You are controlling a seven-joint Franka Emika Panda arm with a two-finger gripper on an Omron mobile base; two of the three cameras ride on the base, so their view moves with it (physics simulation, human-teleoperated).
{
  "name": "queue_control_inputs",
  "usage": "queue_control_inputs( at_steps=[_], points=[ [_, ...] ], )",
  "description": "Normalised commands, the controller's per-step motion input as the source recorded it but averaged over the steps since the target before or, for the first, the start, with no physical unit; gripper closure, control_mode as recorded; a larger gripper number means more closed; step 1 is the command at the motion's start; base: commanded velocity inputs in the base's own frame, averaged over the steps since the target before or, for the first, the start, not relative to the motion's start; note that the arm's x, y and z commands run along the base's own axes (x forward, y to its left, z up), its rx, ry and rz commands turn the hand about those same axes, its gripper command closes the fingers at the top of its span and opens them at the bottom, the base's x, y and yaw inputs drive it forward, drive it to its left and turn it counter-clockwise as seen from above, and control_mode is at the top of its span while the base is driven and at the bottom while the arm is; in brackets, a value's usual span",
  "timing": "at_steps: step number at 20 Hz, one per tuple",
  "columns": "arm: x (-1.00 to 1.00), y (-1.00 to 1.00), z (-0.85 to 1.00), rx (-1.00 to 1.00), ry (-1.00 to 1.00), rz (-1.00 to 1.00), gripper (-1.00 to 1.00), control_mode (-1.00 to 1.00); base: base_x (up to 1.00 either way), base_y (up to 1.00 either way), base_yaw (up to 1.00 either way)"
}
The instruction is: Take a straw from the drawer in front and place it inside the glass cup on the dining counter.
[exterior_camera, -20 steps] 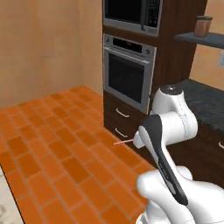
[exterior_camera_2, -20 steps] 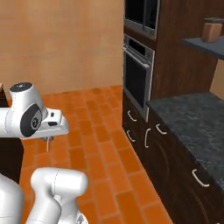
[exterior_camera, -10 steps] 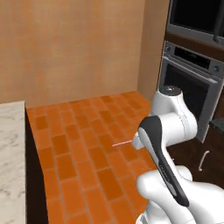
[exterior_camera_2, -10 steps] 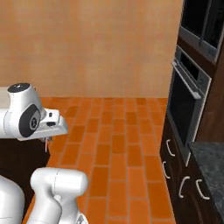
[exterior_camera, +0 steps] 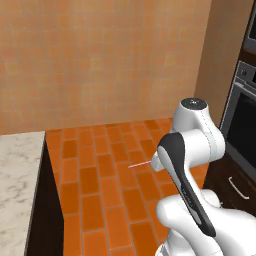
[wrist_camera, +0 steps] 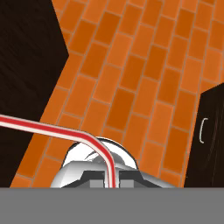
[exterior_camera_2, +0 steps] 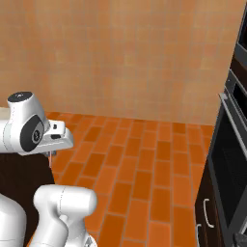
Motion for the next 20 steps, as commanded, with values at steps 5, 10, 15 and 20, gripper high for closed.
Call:
queue_control_inputs(
  at_steps=[5, 10, 15, 20],
  points=[
    [0.0, 0.0, 0.0, 0.0, 0.0, 0.0, 1.0, 1.0, 1.0, -0.25, 0.31],
    [0.0, 0.0, 0.0, 0.0, 0.0, 0.0, 1.0, 1.0, 1.0, -0.34, 0.33],
    [0.0, 0.0, 0.0, 0.0, 0.0, 0.0, 1.0, 1.0, 1.0, -0.4, 0.38],
    [0.0, 0.0, 0.0, 0.0, 0.0, 0.0, 1.0, 1.0, 0.98, -0.4, 0.38]
  ],
)
